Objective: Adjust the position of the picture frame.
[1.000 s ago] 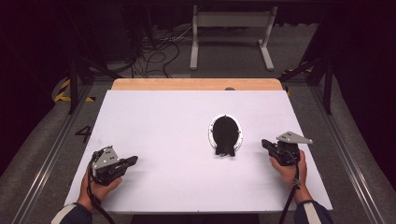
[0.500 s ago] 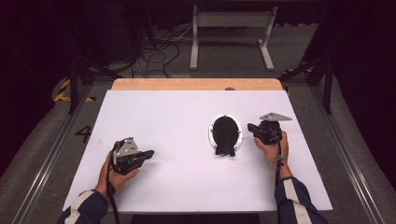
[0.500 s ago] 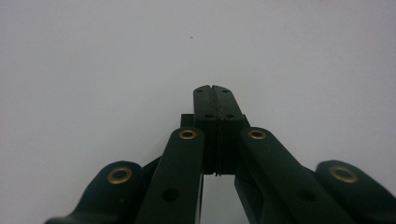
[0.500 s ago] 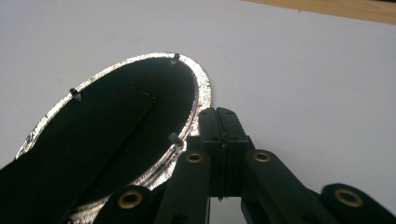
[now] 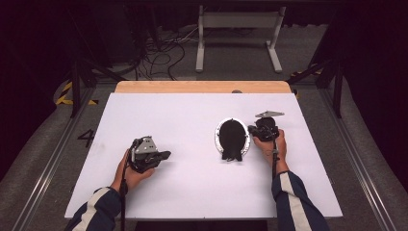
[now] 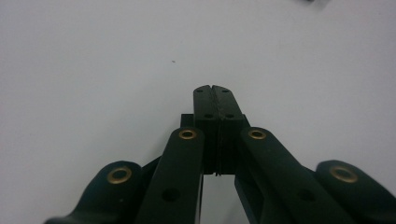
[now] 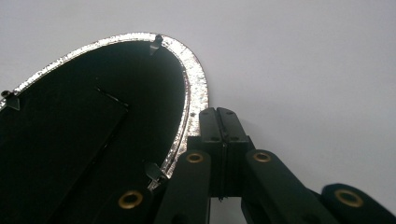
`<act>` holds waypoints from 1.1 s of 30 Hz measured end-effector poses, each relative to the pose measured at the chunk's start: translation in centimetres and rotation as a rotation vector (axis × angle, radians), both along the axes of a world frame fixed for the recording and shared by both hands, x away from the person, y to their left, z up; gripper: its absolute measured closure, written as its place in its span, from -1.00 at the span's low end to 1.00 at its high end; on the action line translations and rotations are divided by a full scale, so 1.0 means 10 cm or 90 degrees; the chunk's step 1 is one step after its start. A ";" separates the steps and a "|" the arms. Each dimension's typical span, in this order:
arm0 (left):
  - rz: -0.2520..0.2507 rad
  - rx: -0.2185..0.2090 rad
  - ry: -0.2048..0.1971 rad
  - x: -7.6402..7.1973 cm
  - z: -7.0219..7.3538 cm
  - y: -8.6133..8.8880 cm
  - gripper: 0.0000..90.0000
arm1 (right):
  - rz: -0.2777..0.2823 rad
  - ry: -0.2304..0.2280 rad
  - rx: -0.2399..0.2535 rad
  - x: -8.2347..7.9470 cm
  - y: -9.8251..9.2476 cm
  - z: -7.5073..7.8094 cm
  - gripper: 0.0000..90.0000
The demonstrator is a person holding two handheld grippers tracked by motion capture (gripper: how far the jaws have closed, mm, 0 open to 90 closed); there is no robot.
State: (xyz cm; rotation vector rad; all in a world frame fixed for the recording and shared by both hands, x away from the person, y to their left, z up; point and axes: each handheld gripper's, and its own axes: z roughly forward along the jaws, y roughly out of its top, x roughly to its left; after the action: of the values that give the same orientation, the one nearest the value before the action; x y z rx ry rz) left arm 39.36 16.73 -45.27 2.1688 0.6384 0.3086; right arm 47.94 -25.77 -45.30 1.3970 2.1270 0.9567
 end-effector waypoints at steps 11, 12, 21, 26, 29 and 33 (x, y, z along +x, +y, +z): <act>-0.008 -0.004 0.000 0.08 0.01 -0.13 1.00 | 0.051 0.016 0.008 0.00 0.18 0.00 1.00; -0.007 -0.003 0.002 0.07 0.01 -0.13 1.00 | 0.057 0.015 0.008 -0.02 0.21 0.00 1.00; -0.013 0.008 0.009 0.06 -0.01 -0.19 0.99 | 0.105 0.015 0.037 -0.28 0.38 -0.04 1.00; -0.024 0.020 0.010 0.03 -0.02 -0.27 0.99 | 0.129 0.015 0.039 -0.47 0.45 -0.05 1.00; -0.029 0.024 0.012 0.03 -0.03 -0.33 0.99 | 0.140 0.016 0.034 -0.56 0.48 -0.05 1.00; -0.037 0.028 0.015 0.01 -0.04 -0.42 0.99 | 0.149 0.011 0.014 -0.69 0.52 -0.04 1.00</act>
State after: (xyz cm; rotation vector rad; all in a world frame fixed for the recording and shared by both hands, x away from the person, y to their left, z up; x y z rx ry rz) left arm 39.45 12.51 -45.71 2.2319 0.5864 0.2686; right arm 41.04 -20.62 -45.70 1.1871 2.3370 1.0615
